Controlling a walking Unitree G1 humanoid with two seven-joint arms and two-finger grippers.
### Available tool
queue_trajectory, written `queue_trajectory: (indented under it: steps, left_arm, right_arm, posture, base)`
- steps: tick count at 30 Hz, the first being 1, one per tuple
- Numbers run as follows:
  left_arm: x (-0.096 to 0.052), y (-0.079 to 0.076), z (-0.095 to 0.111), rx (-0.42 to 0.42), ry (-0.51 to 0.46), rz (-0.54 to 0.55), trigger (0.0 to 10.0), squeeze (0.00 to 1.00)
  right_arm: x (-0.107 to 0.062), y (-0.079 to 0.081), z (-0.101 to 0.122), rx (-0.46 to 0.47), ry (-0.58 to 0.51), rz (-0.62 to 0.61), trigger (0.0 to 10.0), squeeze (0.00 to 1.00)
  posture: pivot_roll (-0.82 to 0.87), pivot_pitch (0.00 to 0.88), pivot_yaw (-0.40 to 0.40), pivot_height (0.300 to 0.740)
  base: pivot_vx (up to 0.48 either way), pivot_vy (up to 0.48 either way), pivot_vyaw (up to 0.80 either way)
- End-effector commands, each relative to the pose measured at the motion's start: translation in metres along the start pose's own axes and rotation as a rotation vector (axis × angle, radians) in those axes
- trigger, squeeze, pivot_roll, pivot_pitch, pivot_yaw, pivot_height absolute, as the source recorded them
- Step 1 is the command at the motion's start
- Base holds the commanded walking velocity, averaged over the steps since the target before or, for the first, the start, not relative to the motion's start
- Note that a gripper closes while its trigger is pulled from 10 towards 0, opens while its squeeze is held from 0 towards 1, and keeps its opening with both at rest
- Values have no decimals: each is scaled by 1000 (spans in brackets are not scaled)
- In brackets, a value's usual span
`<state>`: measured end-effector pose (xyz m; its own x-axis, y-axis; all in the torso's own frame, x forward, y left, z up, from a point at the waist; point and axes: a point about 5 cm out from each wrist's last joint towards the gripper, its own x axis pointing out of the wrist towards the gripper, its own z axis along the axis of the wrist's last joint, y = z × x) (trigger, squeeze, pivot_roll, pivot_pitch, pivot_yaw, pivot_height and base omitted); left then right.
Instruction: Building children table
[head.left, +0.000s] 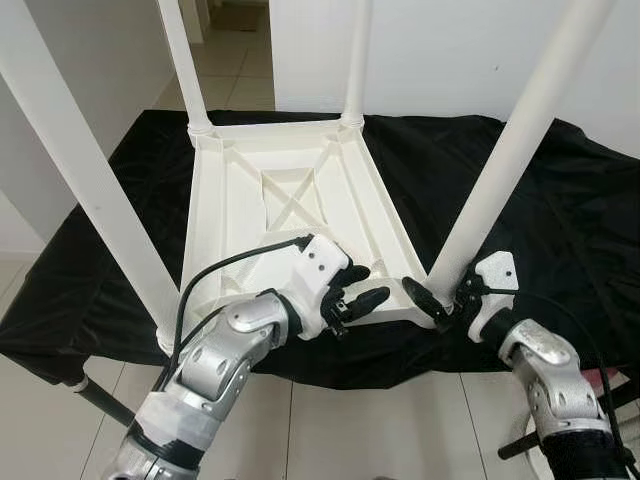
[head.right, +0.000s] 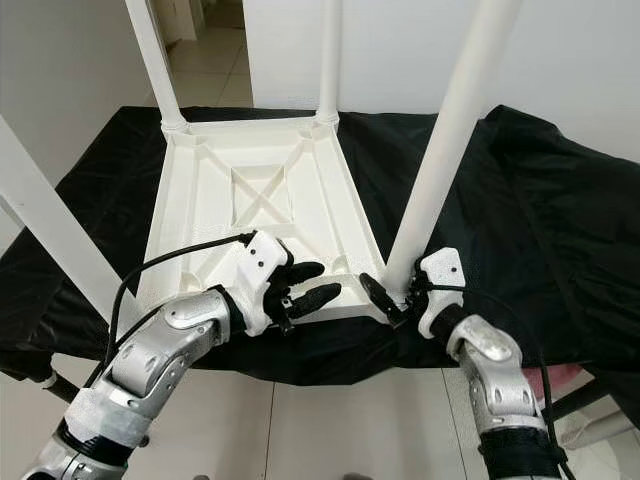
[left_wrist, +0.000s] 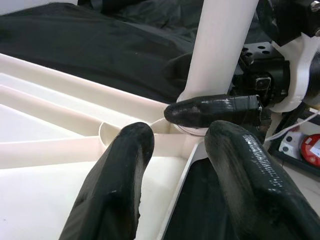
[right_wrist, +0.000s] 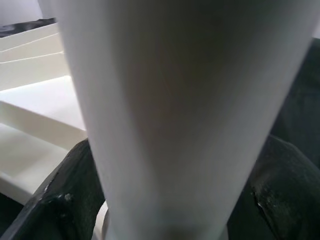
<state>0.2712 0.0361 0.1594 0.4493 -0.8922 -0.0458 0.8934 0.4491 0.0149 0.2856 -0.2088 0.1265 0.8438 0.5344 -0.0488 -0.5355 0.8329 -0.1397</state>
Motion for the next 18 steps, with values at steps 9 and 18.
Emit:
queue_trajectory:
  steps: [9,18]
  left_arm:
    - [1,-8,-5,13,38,-131,10000,0]
    - [3,-10,-8,22,56,-116,10000,0]
  right_arm:
    - [3,-7,2,-44,-6,63,0,0]
    - [0,-5,-1,-37,-25,77,0,0]
  posture:
    - [-86,0,15,740]
    - [-79,0,12,740]
  base:
    - [0,0,0]
    - [0,0,0]
